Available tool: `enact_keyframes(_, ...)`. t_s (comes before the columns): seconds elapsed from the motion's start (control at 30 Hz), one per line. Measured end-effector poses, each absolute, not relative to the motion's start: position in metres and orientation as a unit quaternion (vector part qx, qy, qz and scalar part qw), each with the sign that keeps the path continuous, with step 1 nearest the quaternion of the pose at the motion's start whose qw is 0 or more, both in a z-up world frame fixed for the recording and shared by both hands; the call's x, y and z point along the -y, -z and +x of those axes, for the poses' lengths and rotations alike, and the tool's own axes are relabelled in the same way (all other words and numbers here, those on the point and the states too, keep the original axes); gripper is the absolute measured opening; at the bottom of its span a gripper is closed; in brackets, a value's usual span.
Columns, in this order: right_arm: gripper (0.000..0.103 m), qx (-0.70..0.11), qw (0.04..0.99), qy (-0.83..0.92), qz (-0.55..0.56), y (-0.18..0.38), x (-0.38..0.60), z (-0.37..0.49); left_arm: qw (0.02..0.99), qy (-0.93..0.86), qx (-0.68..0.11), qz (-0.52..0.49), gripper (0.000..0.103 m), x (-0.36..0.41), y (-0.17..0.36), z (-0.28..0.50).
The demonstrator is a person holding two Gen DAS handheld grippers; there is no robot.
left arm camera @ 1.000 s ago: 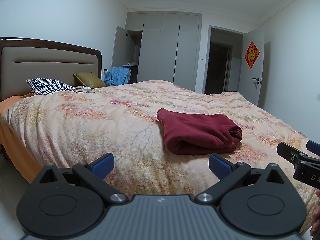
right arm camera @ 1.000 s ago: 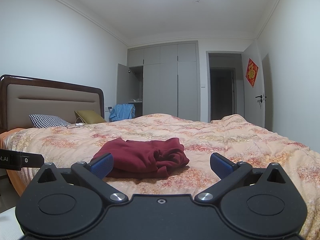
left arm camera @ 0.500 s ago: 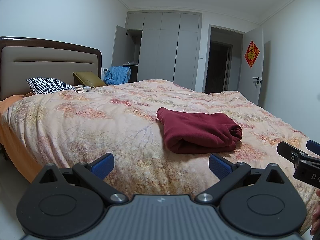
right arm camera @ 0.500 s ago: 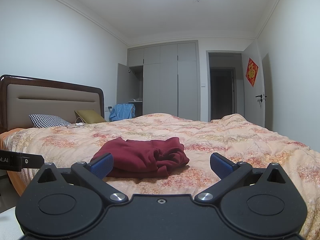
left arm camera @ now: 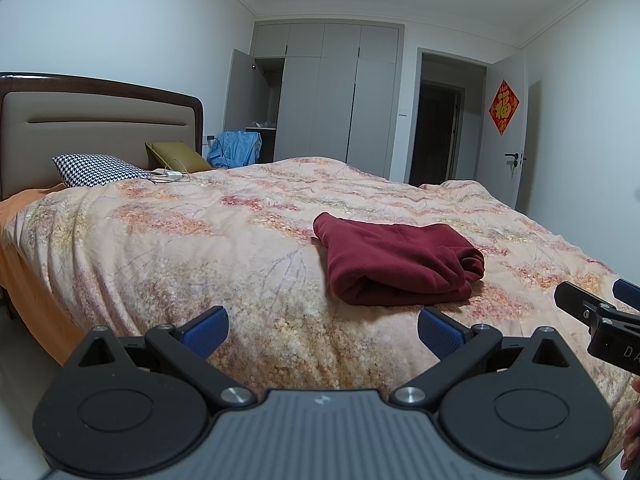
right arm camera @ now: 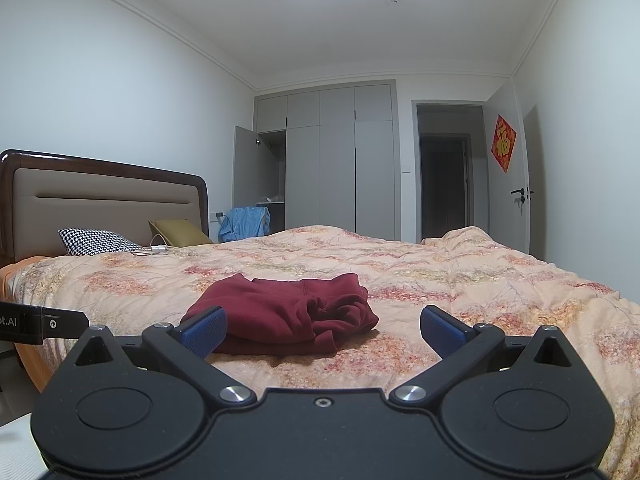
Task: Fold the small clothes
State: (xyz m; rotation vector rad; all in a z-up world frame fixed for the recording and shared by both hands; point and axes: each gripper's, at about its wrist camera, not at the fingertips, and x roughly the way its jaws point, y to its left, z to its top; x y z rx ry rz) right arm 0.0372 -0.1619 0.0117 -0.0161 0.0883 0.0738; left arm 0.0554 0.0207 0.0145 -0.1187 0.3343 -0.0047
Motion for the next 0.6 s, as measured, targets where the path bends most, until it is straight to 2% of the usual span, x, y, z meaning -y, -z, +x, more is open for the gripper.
enact_keyframes(0.6,0.103,-0.045,0.998,-0.037,-0.008,-0.0104,0.1615,0.0367,0.986,0.011,-0.157,-0.055,0.103,-0.0147,-0.0119,0.0510)
